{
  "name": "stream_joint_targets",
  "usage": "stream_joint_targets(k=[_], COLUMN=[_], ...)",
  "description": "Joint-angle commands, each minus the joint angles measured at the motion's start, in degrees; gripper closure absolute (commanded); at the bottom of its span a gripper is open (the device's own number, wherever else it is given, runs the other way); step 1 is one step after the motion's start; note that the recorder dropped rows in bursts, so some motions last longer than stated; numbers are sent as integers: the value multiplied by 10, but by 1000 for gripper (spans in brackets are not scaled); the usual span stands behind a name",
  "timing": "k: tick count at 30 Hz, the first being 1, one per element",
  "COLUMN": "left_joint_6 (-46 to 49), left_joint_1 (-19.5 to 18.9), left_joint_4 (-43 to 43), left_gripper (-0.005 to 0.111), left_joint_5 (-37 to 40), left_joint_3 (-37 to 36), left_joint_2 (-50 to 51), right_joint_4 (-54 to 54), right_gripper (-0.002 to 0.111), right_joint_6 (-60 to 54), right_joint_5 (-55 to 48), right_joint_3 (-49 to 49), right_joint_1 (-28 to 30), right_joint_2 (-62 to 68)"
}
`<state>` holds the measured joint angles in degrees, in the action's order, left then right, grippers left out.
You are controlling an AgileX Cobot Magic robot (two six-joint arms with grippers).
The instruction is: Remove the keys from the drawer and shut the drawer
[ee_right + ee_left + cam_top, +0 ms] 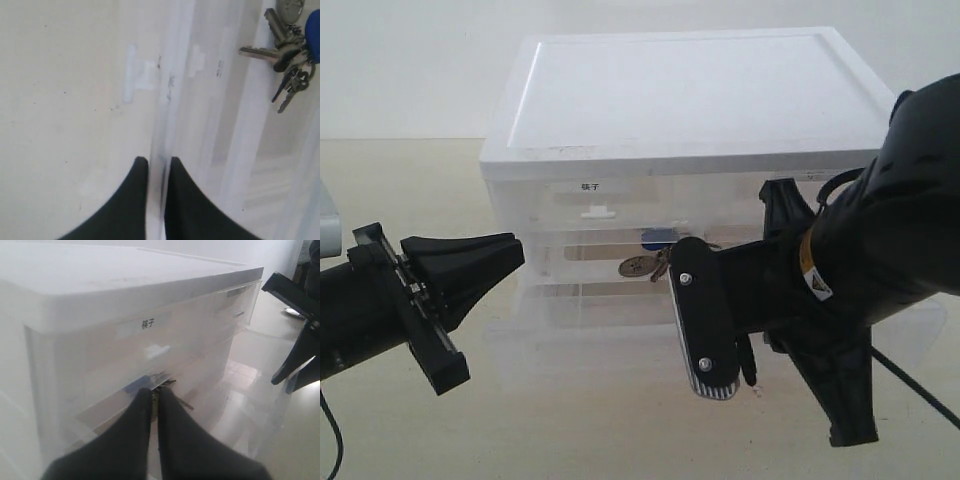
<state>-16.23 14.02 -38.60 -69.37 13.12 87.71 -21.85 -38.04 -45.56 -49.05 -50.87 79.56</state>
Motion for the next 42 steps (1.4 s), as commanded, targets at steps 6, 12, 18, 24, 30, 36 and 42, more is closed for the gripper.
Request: stream_joint_targets(k=[6,12,18,24,30,36,42], left_joint_6=[0,0,0,0,-2,-2,-2], left_joint_1=[5,5,5,5,5,5,5], left_joint_4=[1,1,1,1,1,1,1], left_gripper=[102,102,102,102,102,102,102], left_joint_5=[-6,-6,-6,-6,-6,-6,-6], left_joint_3=[2,2,2,2,2,2,2], left_joint_2=[3,3,3,3,3,3,3], right_joint_4=[93,110,110,142,150,144,130], right_gripper=[108,108,108,108,108,102,62], right_joint_6=[-83,-93,-93,-100,-104,-97,-68], right_joint_5=[-36,-56,-97,-112,-113,-91,-85], right_joint_3=[4,4,4,4,4,4,4], right_joint_1=[-5,-5,-5,-5,-5,-5,-5], right_joint_2=[-13,-13,-13,-13,-13,-13,-18])
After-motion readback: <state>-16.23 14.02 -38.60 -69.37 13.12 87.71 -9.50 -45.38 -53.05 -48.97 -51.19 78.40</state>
